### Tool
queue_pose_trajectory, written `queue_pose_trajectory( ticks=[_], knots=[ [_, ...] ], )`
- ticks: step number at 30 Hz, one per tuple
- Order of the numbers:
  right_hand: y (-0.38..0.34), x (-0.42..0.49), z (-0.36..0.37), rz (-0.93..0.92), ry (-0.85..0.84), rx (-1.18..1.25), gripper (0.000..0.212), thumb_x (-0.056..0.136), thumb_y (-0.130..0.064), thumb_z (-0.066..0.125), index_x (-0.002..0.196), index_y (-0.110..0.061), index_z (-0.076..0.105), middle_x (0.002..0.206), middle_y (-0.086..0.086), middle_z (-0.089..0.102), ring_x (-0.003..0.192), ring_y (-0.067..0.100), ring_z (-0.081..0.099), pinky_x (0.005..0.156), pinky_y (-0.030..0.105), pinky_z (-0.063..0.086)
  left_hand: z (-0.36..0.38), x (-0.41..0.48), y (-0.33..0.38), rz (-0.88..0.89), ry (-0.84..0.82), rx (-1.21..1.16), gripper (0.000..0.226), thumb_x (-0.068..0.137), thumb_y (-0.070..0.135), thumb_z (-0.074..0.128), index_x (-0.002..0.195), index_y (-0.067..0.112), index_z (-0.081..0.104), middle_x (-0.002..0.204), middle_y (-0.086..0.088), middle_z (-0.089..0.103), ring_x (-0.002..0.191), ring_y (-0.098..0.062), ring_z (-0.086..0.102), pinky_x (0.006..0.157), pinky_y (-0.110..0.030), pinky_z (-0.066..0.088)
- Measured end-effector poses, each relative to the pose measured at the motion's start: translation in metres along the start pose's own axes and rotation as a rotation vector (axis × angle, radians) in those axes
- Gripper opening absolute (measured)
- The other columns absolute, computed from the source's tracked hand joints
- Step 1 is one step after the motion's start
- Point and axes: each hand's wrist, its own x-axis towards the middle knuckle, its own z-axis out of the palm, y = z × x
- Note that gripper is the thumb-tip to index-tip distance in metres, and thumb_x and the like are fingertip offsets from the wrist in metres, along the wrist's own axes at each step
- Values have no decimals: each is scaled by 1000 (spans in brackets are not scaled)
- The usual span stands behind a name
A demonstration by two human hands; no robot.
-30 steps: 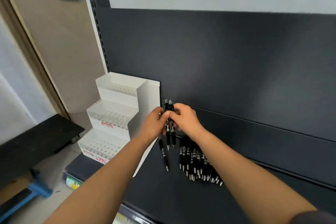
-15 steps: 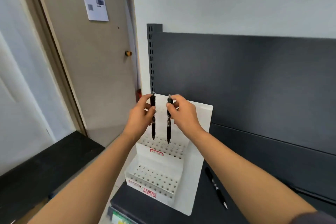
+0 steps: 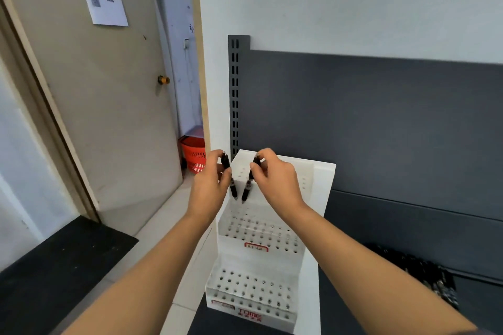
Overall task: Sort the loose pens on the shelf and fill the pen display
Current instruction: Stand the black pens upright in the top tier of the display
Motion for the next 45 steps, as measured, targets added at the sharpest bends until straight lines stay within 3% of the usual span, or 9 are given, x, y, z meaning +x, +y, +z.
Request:
queue_pose_trajectory(
  ticks=[7,10,14,19,25,33,38,41,45],
  knots=[
    [-4,6,3,28,-64,-138,19,96,-31,48,103,-14,56,81,5,68,73,25,61,68,38,52,4,11,-6,61,-59,107,33,93,16,52,125,18,43,76,-2,61,68,-25,59,65,-35,50],
    [-6,12,7,-12,-88,-286,28,98,-35,42,87,-13,56,78,1,61,73,23,57,60,32,45,6,10,-12,58,-107,147,30,92,16,52,121,18,44,66,2,57,60,-22,54,57,-32,46],
    [-3,18,14,-26,-149,-430,34,100,-37,37,75,-17,49,80,-1,50,75,23,50,59,29,33,14,5,-24,55,-191,233,21,91,18,54,111,17,49,84,0,61,73,-22,59,64,-35,50],
    [-1,21,22,-13,-164,-328,23,96,-36,48,99,-18,63,97,0,63,88,23,59,67,30,43,16,1,-30,14,-219,184,18,94,22,51,109,14,57,95,-3,61,78,-20,59,68,-31,45],
    [7,25,25,-20,-251,-133,17,93,-27,54,95,-15,67,89,1,68,84,20,61,76,34,50,8,10,-21,105,-174,175,17,94,16,52,110,14,57,87,0,59,76,-17,52,68,-31,44],
    [12,20,33,-40,-147,-176,29,96,-33,51,84,-9,62,81,3,64,76,22,58,69,36,49,9,13,-17,82,-143,230,13,94,20,53,102,14,60,73,0,60,72,-23,59,61,-31,45],
    [14,23,23,-63,-159,-154,37,100,-34,40,89,-8,62,85,4,61,81,23,56,71,37,46,5,13,-17,76,-93,313,22,98,26,44,113,19,59,102,0,61,89,-22,58,67,-32,44],
    [20,21,9,-81,-83,-221,31,101,-33,38,103,-16,63,98,-2,60,90,17,54,70,31,42,8,15,-6,189,-40,331,19,95,24,48,110,18,59,102,-1,60,94,-22,54,73,-32,41],
    [45,9,-16,-60,62,-274,24,99,-28,42,100,-17,63,100,-2,60,93,17,52,74,29,42,30,12,28,360,-30,399,14,93,23,54,102,16,62,102,-1,61,95,-22,53,77,-29,34]
  ],
)
